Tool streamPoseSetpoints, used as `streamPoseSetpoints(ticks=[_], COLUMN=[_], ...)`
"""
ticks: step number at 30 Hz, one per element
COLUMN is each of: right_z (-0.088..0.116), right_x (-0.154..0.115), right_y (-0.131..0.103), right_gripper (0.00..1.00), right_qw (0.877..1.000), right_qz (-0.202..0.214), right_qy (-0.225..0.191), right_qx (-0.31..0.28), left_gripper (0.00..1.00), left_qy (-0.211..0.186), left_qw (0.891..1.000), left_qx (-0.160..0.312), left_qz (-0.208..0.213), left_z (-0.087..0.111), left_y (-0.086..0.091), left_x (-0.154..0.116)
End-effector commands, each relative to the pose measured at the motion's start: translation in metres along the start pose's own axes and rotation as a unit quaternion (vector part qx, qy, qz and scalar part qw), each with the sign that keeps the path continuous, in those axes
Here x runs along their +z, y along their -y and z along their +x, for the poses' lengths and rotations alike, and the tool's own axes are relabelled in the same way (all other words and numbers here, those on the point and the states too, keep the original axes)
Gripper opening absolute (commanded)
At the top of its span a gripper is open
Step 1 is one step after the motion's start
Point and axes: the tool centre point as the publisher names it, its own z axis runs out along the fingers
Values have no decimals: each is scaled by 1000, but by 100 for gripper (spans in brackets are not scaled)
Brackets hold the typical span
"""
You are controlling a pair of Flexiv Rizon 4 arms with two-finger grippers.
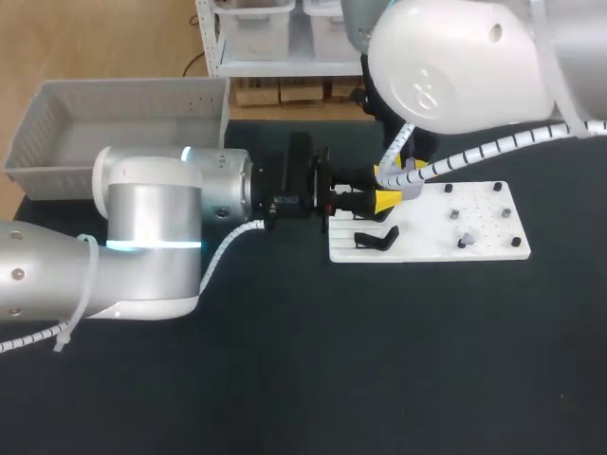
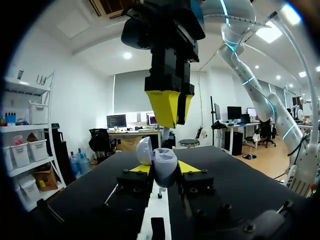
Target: Pick up each earbud case from the left stands, insert the matching earbuds, close the lid, and place the case in the box.
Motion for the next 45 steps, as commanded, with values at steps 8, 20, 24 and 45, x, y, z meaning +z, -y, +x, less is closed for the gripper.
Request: streamPoseSetpoints(ticks=[8,20,24,45], right_z=[-4,-4,-6,-12], right_x=[6,12,14,24], right_y=[-1,-4,-4,-7], right_gripper=[0,0,0,0], right_qw=[1000,1000,1000,999], right_qz=[-1,-1,-3,-2], right_qy=[-18,-28,-30,-40], right_qx=[6,4,4,1], left_gripper=[0,0,0,0], left_qy=[1,1,1,1], left_qw=[1000,1000,1000,1000], left_qx=[1,1,1,1], left_qz=[-4,-4,-4,-4], left_z=[0,0,0,0], left_y=[2,2,2,2], left_x=[1,1,1,1])
